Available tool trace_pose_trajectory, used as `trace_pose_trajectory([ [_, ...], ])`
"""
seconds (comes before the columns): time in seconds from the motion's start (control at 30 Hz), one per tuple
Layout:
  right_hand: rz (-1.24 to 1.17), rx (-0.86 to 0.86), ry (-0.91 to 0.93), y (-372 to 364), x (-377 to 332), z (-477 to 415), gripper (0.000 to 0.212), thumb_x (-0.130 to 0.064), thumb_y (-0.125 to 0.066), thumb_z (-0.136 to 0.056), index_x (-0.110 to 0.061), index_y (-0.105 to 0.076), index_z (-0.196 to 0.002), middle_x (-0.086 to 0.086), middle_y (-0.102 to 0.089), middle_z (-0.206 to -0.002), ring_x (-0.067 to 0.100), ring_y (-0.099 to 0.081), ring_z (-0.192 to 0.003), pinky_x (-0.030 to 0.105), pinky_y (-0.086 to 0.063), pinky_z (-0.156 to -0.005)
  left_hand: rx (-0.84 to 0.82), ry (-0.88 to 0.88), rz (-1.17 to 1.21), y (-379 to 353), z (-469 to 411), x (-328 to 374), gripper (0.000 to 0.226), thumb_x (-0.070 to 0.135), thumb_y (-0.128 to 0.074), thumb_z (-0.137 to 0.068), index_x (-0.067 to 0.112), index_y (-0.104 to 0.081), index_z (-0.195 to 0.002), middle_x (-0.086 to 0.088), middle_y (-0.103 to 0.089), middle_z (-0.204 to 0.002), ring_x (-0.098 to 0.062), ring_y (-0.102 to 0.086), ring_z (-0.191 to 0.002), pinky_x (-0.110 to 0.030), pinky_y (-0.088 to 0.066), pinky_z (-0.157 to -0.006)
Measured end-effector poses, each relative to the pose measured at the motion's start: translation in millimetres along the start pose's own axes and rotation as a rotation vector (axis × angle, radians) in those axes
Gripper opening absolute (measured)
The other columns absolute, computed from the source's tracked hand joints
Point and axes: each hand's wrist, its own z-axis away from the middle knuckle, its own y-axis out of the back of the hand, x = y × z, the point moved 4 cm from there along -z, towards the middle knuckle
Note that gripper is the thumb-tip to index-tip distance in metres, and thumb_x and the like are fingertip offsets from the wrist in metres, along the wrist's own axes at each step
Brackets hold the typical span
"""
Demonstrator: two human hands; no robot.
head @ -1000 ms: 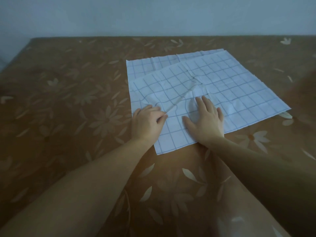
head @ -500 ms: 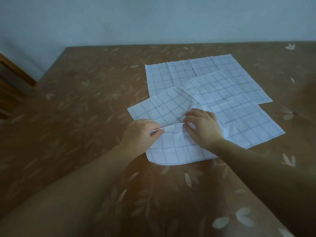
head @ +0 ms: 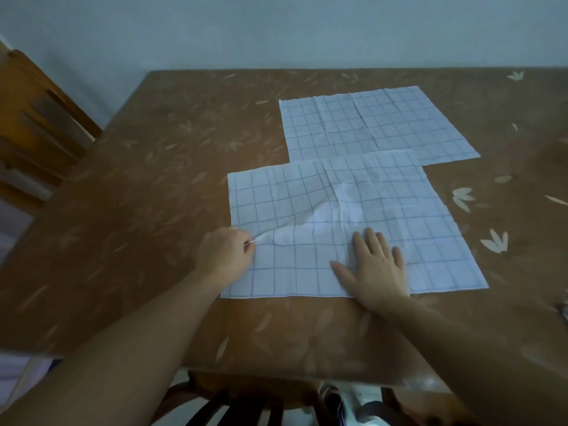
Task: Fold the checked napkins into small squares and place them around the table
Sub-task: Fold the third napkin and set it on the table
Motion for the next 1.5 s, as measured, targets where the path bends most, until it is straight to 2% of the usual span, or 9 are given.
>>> trace_pose_trajectory([
  [0.1, -0.081, 0.107, 0.012, -0.1, 0.3, 4.8, 0.066, -0.062, -0.039, -0.094, -0.026, -0.036, -0.149, -0.002, -0.025, -0.161, 0.020, -0.011, -0.151, 0.045, -0.005, -0.121, 0.074, -0.026, 0.016, 1.0, 14.1, 16.1, 0.027, 0.035, -0.055, -0.093, 0.025, -0.063, -0.116, 0.004, -0.063, -0.115, -0.021, -0.058, -0.109, -0.038, -0.047, -0.089],
  [0.2, -0.193, 0.212, 0.005, -1.9, 3.2, 7.4, 0.049, -0.052, -0.050, -0.095, -0.026, -0.056, -0.136, -0.004, -0.043, -0.152, 0.019, -0.024, -0.148, 0.044, -0.009, -0.120, 0.024, -0.165, 0.010, -5.0, 31.1, 45.0, 0.053, 0.044, -0.050, -0.093, 0.031, -0.039, -0.144, 0.003, -0.037, -0.152, -0.021, -0.028, -0.142, -0.046, -0.021, -0.117],
  [0.37, -0.322, 0.376, 0.030, -5.0, 2.3, 5.8, 0.016, -0.030, -0.064, -0.092, -0.019, -0.073, -0.101, -0.003, -0.067, -0.124, 0.019, -0.050, -0.131, 0.037, -0.023, -0.112, -0.235, -0.171, 0.025, -35.4, 45.4, 78.1, 0.067, 0.064, -0.031, -0.094, 0.038, -0.013, -0.153, 0.005, -0.002, -0.164, -0.019, 0.007, -0.150, -0.051, 0.007, -0.120],
  [0.63, -0.290, 0.378, 0.085, 0.9, -2.3, 6.1, 0.010, -0.025, -0.064, -0.090, -0.017, -0.068, -0.093, -0.002, -0.067, -0.115, 0.019, -0.057, -0.116, 0.028, -0.026, -0.102, -0.107, -0.079, 0.203, -48.4, 40.9, 75.1, 0.062, 0.070, -0.043, -0.087, 0.045, -0.037, -0.144, 0.012, -0.021, -0.161, -0.012, -0.008, -0.149, -0.043, -0.002, -0.119],
  [0.87, -0.207, 0.196, 0.246, 3.9, -2.7, 11.8, 0.072, -0.072, -0.052, -0.078, -0.022, -0.054, -0.130, -0.003, -0.053, -0.136, 0.018, -0.046, -0.128, 0.039, -0.033, -0.110, 0.161, 0.003, 0.393, -47.0, 28.3, 77.2, 0.023, 0.043, -0.063, -0.089, 0.031, -0.076, -0.103, 0.005, -0.066, -0.126, -0.017, -0.048, -0.131, -0.033, -0.026, -0.106],
  [1.03, -0.065, 0.217, 0.316, 25.7, -10.2, 8.8, 0.046, -0.036, -0.070, -0.079, -0.021, -0.063, -0.122, 0.009, -0.056, -0.139, 0.033, -0.057, -0.119, 0.043, -0.043, -0.098, 0.164, 0.023, 0.758, -14.0, 26.0, 84.9, 0.014, 0.025, -0.069, -0.088, 0.016, -0.078, -0.093, -0.004, -0.075, -0.090, -0.015, -0.066, -0.087, -0.035, -0.052, -0.083],
  [1.27, -0.388, 0.231, 0.157, 117.2, -21.7, 3.8, 0.031, -0.004, -0.063, -0.082, -0.017, -0.073, -0.108, -0.001, -0.070, -0.118, 0.022, -0.063, -0.109, 0.031, -0.049, -0.089, -0.103, 0.009, 0.907, 45.1, 22.7, 112.1, 0.029, 0.038, -0.055, -0.096, 0.019, -0.076, -0.092, 0.006, -0.074, -0.084, -0.007, -0.067, -0.082, -0.024, -0.050, -0.071],
  [1.37, -0.568, 0.209, 0.172, 152.9, -17.0, 8.9, 0.035, 0.010, -0.059, -0.078, -0.021, -0.075, -0.088, -0.008, -0.071, -0.103, 0.011, -0.065, -0.102, 0.013, -0.045, -0.086, -0.018, -0.060, 0.881, 81.0, 2.5, 116.3, 0.026, 0.022, -0.055, -0.097, 0.023, -0.068, -0.119, 0.005, -0.069, -0.118, -0.010, -0.063, -0.107, -0.029, -0.050, -0.094],
  [1.5, -0.688, 0.143, 0.254, 200.3, -13.1, 19.4, 0.043, 0.014, -0.064, -0.079, -0.028, -0.074, -0.073, -0.012, -0.074, -0.098, 0.002, -0.067, -0.100, 0.016, -0.051, -0.086, -0.116, -0.292, 0.526, 129.4, -27.6, 140.9, 0.059, 0.011, -0.056, -0.091, 0.032, -0.041, -0.144, 0.006, -0.037, -0.153, -0.013, -0.033, -0.141, -0.026, -0.028, -0.110],
])
